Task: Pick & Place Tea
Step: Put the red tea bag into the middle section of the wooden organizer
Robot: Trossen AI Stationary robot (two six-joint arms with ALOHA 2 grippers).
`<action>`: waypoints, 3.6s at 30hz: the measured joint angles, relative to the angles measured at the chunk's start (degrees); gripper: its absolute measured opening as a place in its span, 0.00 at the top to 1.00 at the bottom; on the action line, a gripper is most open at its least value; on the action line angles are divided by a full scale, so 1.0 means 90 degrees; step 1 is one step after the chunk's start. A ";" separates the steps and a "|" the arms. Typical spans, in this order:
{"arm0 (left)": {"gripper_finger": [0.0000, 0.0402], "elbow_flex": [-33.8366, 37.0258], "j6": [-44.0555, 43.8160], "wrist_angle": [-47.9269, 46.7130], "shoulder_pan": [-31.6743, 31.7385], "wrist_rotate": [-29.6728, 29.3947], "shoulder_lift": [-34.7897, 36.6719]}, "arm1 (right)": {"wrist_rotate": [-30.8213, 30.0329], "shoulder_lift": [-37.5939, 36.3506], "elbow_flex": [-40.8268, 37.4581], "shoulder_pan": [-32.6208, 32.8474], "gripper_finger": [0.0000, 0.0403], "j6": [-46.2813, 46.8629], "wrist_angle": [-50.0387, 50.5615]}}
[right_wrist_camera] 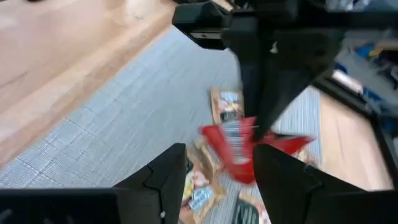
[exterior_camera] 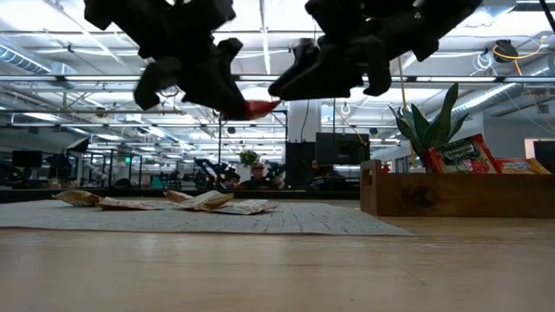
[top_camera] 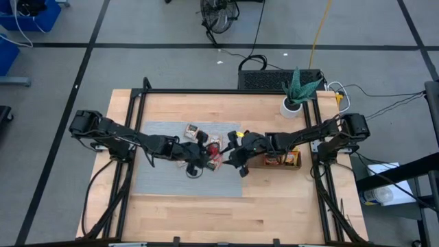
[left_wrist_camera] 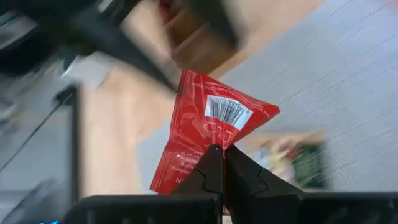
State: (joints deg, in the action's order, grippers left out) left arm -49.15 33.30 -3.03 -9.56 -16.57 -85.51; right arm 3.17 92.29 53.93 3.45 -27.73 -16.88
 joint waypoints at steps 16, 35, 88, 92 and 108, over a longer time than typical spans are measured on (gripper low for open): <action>0.98 -0.0140 0.2673 -0.0572 -0.0399 -0.3204 -0.0727 | 0.2585 0.0082 0.0002 -0.1382 0.58 0.1610 -0.0809; 0.99 -0.1718 0.3954 -0.1008 -0.0920 -0.3665 -0.1754 | 0.3345 0.0549 0.0002 -0.1793 0.58 0.2349 -0.1426; 0.42 -0.0562 -0.2703 -0.0847 -0.0278 -0.2135 0.0302 | -0.3851 -0.4059 -0.2071 0.2490 1.00 0.3864 0.1991; 0.45 -0.0396 -0.2648 -0.0586 -0.0062 -0.1762 0.0360 | -0.5527 -0.4349 -0.3023 0.3431 1.00 0.4585 0.1561; 0.46 -0.0420 -0.2713 -0.0217 0.0036 -0.1660 0.0354 | -0.8370 -0.3674 -0.4933 0.4937 1.00 0.5953 -0.0646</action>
State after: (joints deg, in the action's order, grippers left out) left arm -52.93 8.88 -4.98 -9.23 -31.51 -82.32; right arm -72.16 59.22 9.54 47.88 25.85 -22.70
